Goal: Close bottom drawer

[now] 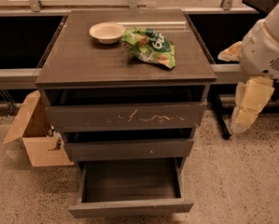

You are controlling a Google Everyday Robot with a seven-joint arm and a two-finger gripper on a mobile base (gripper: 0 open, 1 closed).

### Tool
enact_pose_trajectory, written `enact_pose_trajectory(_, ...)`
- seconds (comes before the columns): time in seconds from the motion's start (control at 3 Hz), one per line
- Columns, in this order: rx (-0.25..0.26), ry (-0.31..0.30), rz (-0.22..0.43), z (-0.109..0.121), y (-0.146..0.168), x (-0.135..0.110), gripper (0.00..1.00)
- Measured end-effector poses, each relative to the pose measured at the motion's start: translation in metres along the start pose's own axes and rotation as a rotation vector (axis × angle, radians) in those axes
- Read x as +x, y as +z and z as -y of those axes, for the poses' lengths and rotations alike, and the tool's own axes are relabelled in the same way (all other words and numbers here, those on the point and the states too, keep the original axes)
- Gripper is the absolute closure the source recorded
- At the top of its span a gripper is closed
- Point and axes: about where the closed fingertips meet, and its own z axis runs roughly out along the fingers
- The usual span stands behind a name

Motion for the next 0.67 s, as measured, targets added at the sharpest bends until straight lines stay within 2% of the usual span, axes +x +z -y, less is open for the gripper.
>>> enact_pose_trajectory(0.67,-0.153,-0.005,0.057,-0.015,0.089,0.004,0.0)
